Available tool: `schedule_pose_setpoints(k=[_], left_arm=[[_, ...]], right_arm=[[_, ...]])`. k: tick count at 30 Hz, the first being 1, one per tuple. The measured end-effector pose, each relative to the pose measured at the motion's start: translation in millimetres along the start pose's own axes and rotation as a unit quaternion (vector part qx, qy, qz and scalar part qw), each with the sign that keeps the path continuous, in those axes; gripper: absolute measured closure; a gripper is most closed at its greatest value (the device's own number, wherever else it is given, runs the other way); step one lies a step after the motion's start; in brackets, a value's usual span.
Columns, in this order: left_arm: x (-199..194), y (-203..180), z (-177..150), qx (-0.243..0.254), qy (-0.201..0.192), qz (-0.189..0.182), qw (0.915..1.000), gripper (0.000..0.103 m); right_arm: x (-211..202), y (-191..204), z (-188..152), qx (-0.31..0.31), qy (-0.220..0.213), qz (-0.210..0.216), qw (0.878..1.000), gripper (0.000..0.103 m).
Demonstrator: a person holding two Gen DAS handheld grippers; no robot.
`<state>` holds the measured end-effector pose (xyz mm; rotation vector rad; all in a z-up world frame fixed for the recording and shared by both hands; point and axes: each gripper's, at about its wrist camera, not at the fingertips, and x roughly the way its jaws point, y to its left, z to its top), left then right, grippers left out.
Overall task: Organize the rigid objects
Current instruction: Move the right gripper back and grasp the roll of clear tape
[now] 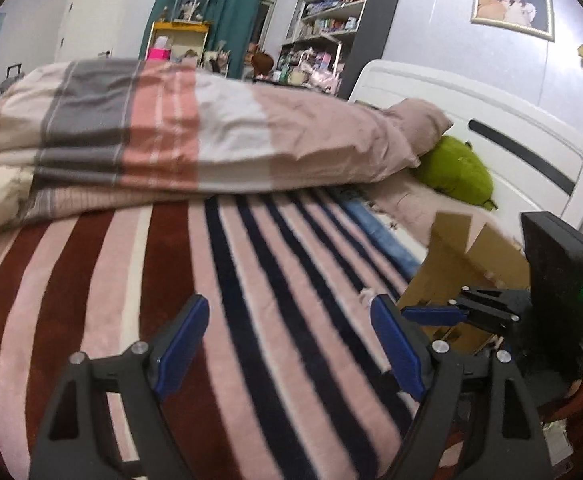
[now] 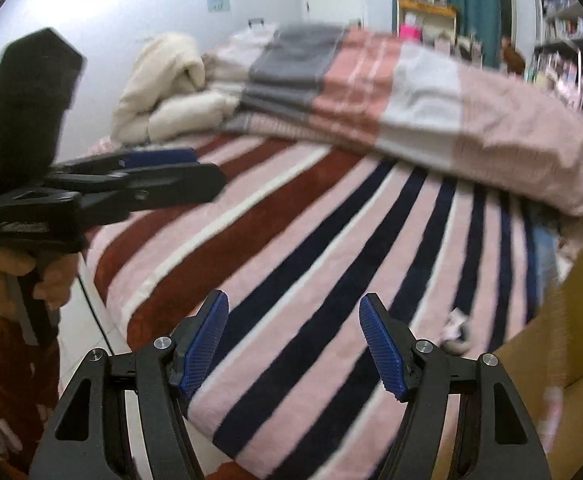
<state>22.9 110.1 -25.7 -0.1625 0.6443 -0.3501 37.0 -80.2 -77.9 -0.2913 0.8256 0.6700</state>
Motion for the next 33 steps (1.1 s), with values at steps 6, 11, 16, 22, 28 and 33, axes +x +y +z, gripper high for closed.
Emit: schedule_pose_setpoints(k=[6, 11, 16, 22, 28, 33], left_arm=[[28, 13, -18, -0.011, 0.016, -0.023, 0.9996, 0.023], [45, 5, -17, 0.000, 0.019, -0.044, 0.9989, 0.023], [52, 3, -14, -0.001, 0.023, -0.054, 0.9983, 0.023], [53, 2, -13, 0.002, 0.026, -0.050, 0.9984, 0.023], [51, 2, -13, -0.004, 0.026, -0.046, 0.9986, 0.023], [48, -3, -13, 0.000, 0.018, -0.047, 0.9988, 0.023]], right_arm=[[66, -49, -15, 0.043, 0.056, -0.119, 0.990, 0.039], [103, -92, -21, 0.062, 0.082, -0.180, 0.978, 0.040], [115, -105, -12, 0.073, 0.086, -0.176, 0.978, 0.089], [118, -100, -14, 0.068, 0.089, -0.146, 0.983, 0.101], [96, -99, -12, 0.091, 0.067, -0.166, 0.980, 0.071], [94, -106, -17, 0.090, 0.080, -0.204, 0.972, 0.055]])
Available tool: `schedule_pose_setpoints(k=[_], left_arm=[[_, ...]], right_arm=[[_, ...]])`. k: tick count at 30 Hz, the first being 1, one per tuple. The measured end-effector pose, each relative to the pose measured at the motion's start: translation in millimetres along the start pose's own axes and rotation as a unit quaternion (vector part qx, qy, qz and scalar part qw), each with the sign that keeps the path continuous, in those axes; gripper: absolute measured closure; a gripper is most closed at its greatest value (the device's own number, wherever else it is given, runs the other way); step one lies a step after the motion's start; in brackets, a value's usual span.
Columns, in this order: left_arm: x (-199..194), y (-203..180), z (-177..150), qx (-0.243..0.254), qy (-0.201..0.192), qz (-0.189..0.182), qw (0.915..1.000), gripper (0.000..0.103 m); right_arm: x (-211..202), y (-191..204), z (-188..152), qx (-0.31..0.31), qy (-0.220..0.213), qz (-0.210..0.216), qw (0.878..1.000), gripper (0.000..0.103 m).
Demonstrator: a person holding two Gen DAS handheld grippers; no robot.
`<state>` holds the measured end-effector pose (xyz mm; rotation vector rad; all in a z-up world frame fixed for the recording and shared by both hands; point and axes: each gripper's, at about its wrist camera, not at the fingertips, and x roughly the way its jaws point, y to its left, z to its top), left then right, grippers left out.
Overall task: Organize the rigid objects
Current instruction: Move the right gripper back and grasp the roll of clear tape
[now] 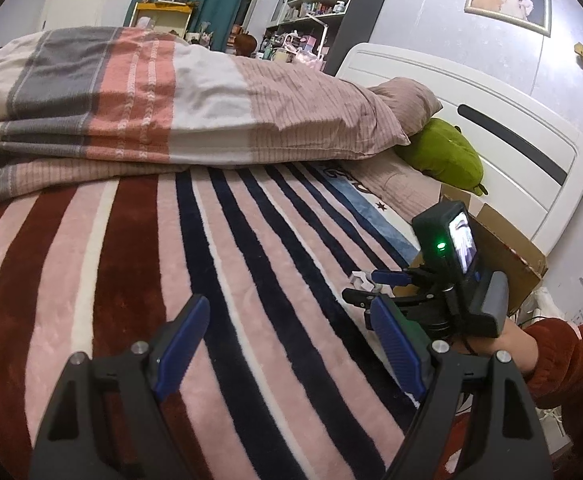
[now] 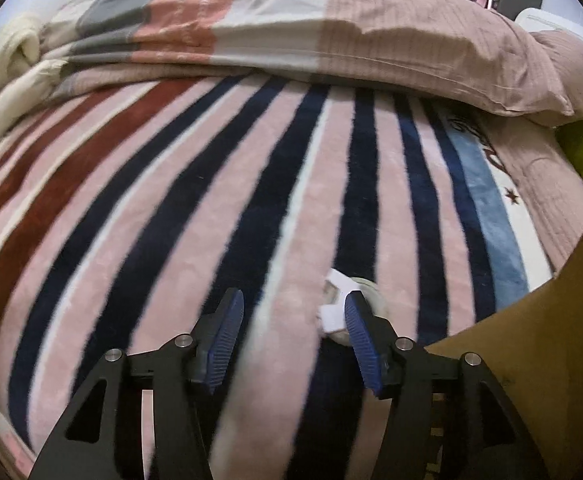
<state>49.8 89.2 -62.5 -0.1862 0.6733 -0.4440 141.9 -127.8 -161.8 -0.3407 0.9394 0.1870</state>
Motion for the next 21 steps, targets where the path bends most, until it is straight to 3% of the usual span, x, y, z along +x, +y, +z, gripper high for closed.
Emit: schedule_pose_setpoints(k=[3, 6, 8, 9, 13, 19, 21], left_arm=[[-1, 2, -2, -0.005, -0.002, -0.007, 1.0000, 0.023], [0, 5, -2, -0.006, 0.000, -0.004, 1.0000, 0.023], [0, 6, -3, -0.007, -0.002, -0.007, 1.0000, 0.023], [0, 7, -3, -0.008, -0.002, -0.009, 0.9999, 0.023], [1, 7, -4, -0.010, 0.000, -0.011, 0.9999, 0.023], [2, 4, -3, -0.005, 0.001, -0.015, 0.9999, 0.023], [2, 3, -2, -0.005, 0.002, -0.014, 0.9999, 0.023]], right_arm=[[12, -1, 2, -0.018, 0.013, -0.021, 1.000, 0.057], [21, -4, 4, -0.013, 0.021, -0.011, 1.000, 0.058], [23, -8, 3, -0.002, 0.029, 0.005, 1.000, 0.075], [22, -8, 2, -0.004, 0.026, 0.000, 1.000, 0.090], [16, -7, -3, -0.019, 0.013, 0.030, 0.999, 0.090], [-6, 17, -8, -0.068, 0.007, 0.157, 0.985, 0.090], [-13, 27, -11, -0.081, 0.009, 0.169, 0.982, 0.089]])
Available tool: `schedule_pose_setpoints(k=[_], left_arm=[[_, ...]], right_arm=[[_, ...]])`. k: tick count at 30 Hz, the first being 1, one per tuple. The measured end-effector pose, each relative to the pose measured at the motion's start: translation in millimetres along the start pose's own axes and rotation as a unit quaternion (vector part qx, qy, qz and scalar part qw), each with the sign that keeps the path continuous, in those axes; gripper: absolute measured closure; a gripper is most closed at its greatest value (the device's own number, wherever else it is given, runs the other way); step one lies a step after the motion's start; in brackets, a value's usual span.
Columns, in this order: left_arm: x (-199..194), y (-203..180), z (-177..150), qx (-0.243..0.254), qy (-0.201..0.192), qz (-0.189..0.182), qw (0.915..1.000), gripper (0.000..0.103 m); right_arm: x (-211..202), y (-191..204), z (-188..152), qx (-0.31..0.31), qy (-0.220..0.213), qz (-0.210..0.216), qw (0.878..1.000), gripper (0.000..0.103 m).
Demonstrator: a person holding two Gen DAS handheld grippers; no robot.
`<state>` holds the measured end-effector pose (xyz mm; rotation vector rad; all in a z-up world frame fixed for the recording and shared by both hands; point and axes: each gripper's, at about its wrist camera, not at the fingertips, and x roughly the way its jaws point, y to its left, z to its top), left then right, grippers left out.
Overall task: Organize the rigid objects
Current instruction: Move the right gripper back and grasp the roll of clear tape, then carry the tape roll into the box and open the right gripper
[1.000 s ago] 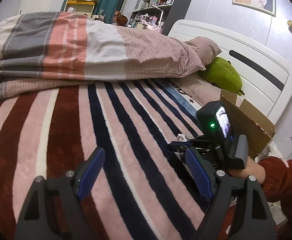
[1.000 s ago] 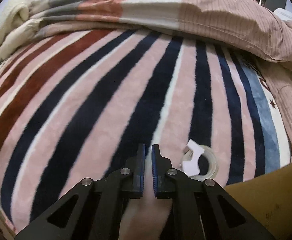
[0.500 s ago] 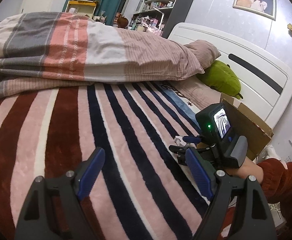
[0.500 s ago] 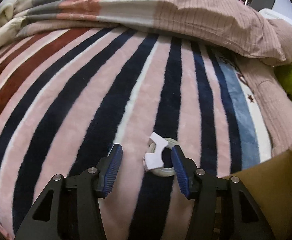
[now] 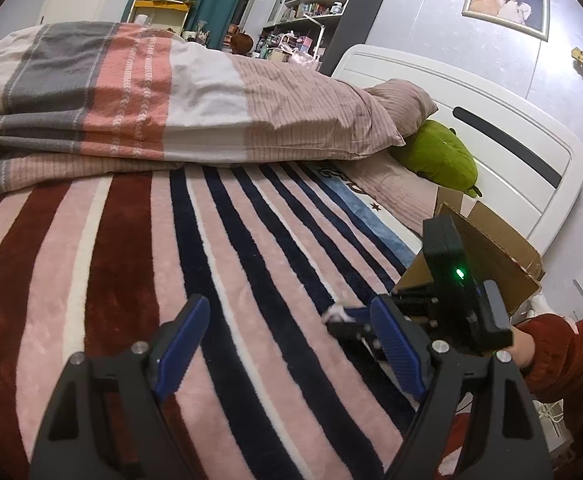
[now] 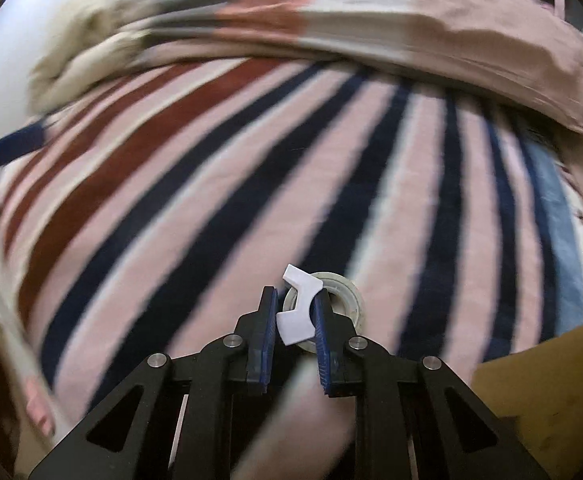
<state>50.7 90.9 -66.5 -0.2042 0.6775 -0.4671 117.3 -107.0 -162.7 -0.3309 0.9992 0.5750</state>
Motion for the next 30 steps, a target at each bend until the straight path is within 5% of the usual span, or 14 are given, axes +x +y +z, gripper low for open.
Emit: schedule_pose_setpoints(k=[2, 4, 5, 10, 11, 12, 18, 26, 30], left_arm=[[-1, -2, 0, 0.002, 0.001, 0.003, 1.0000, 0.023], [-1, -2, 1, 0.002, 0.001, 0.003, 1.0000, 0.023], [-1, -2, 0, 0.001, 0.001, 0.003, 1.0000, 0.023], [-3, -7, 0, 0.006, 0.005, 0.005, 1.0000, 0.023], [-4, -8, 0, 0.007, 0.006, 0.005, 0.9999, 0.023], [-4, -10, -1, 0.008, 0.007, 0.007, 0.9999, 0.023], [-6, -22, 2, 0.010, 0.022, -0.002, 0.9997, 0.023], [-14, -70, 19, 0.023, 0.027, -0.055, 0.9978, 0.023], [-11, -101, 35, 0.029, 0.032, -0.097, 0.9943, 0.035]], right_arm=[[-10, 9, -2, -0.014, -0.019, -0.023, 0.999, 0.074], [-21, 15, -3, -0.034, -0.053, -0.073, 0.995, 0.028], [-22, 13, -3, -0.036, -0.059, -0.087, 0.994, 0.025], [-7, 1, -4, 0.001, -0.020, -0.010, 1.000, 0.031], [-4, 1, -4, -0.008, -0.017, -0.022, 1.000, 0.039], [1, 2, -5, -0.019, -0.008, -0.042, 0.999, 0.066], [-20, 20, -5, -0.047, -0.025, -0.036, 0.998, 0.065], [-127, 66, 3, -0.091, -0.126, 0.020, 0.988, 0.065], [-169, 60, 0, -0.090, -0.159, 0.015, 0.983, 0.065]])
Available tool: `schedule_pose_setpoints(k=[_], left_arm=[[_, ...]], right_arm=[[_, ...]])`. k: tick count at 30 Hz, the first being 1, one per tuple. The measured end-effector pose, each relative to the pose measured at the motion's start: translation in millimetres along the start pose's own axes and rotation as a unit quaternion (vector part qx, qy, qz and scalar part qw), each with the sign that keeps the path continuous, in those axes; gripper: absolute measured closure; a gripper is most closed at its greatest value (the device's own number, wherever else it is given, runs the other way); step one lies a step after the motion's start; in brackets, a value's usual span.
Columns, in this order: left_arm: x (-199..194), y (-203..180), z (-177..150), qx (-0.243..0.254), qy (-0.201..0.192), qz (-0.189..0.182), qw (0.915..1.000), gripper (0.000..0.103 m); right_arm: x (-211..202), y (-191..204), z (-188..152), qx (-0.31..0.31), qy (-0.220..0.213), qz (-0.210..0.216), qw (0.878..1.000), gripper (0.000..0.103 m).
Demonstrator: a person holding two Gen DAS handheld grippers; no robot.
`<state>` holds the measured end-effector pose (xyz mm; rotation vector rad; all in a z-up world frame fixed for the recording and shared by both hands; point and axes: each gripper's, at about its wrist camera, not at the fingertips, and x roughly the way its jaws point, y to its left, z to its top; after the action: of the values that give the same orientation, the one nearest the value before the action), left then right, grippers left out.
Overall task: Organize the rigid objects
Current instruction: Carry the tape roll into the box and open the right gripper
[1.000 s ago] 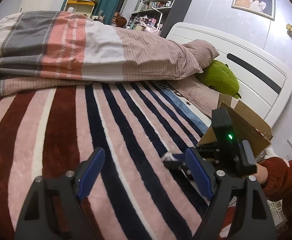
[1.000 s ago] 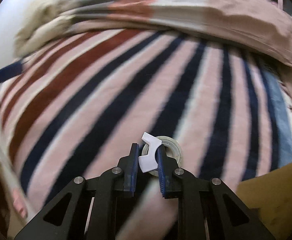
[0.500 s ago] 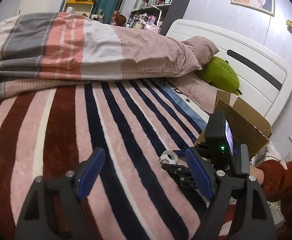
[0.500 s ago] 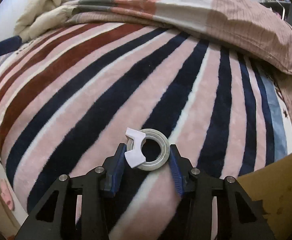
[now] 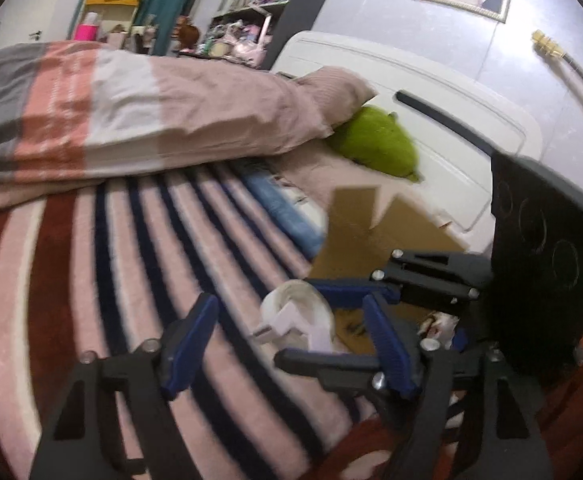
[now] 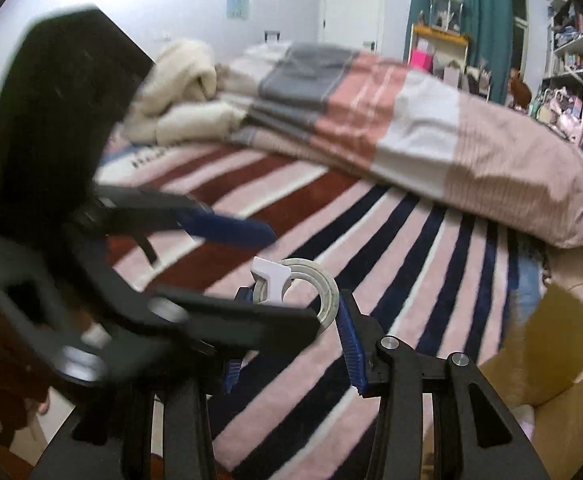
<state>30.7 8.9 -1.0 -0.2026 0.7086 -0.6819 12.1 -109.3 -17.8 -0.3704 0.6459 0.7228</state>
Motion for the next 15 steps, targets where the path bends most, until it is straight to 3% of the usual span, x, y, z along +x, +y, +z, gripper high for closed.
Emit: schedule_pose_setpoints(k=[5, 15], left_arm=[[25, -37, 25, 0.021, 0.023, -0.033, 0.9989, 0.063], [103, -100, 68, 0.067, 0.074, -0.051, 0.9937, 0.070]], right_arm=[[-36, -25, -6, 0.006, -0.016, -0.026, 1.000, 0.065], [-77, -106, -28, 0.048, -0.002, -0.085, 0.995, 0.065]])
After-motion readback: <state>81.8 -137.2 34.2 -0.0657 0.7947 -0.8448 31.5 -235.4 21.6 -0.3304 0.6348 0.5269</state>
